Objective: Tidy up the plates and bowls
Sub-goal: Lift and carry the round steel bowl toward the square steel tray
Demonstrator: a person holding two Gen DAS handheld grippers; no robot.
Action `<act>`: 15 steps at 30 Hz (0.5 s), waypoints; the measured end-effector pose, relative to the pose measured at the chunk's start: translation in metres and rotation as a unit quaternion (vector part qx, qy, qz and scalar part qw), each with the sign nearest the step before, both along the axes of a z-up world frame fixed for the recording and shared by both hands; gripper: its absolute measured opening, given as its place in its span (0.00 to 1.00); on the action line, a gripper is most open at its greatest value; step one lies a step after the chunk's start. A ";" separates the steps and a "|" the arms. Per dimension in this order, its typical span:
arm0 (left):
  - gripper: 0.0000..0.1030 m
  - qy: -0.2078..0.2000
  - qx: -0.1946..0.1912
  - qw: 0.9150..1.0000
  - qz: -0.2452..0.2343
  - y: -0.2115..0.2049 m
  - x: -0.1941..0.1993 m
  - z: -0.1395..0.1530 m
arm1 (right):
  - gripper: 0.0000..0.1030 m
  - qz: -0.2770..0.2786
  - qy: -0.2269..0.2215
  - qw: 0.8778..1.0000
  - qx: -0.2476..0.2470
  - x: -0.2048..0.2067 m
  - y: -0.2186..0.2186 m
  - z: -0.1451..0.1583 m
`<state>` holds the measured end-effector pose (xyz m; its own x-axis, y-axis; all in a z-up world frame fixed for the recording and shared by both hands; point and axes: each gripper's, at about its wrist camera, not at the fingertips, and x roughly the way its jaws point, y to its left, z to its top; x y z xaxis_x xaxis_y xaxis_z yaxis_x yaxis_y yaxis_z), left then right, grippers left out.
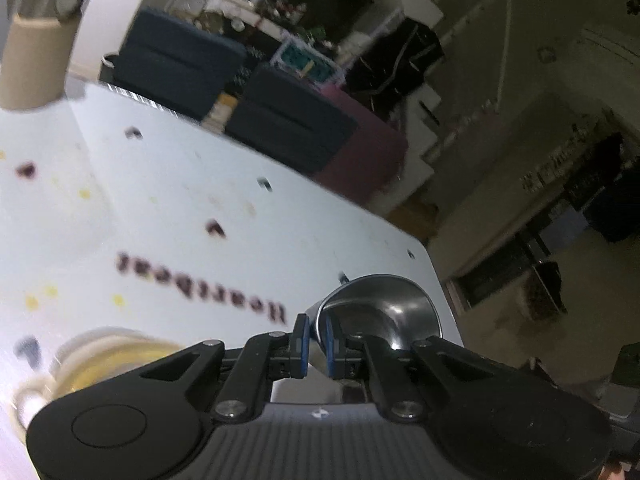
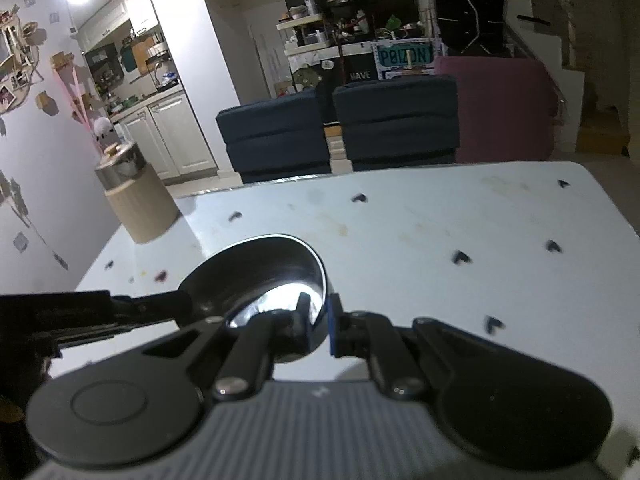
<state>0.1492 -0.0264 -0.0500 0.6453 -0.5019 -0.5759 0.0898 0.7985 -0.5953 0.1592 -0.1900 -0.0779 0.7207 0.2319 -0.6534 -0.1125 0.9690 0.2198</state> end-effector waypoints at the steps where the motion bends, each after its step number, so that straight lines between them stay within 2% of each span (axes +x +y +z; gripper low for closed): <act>1: 0.08 0.004 -0.002 1.000 -0.006 -0.005 -0.002 -0.004 | 0.09 -0.003 0.003 1.000 -0.002 -0.005 -0.006 -0.003; 5: 0.08 0.020 0.000 0.999 -0.033 -0.030 -0.003 -0.018 | 0.09 -0.023 0.016 1.000 0.002 -0.023 -0.030 -0.020; 15: 0.08 0.059 0.011 0.994 -0.091 -0.073 -0.002 -0.056 | 0.09 -0.047 0.044 0.998 -0.011 -0.034 -0.063 -0.053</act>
<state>0.1470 -0.0992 -0.1064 0.4722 -0.5916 -0.6534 0.1656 0.7877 -0.5934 0.1255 -0.2533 -0.1314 0.6781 0.1508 -0.7193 -0.0015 0.9790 0.2038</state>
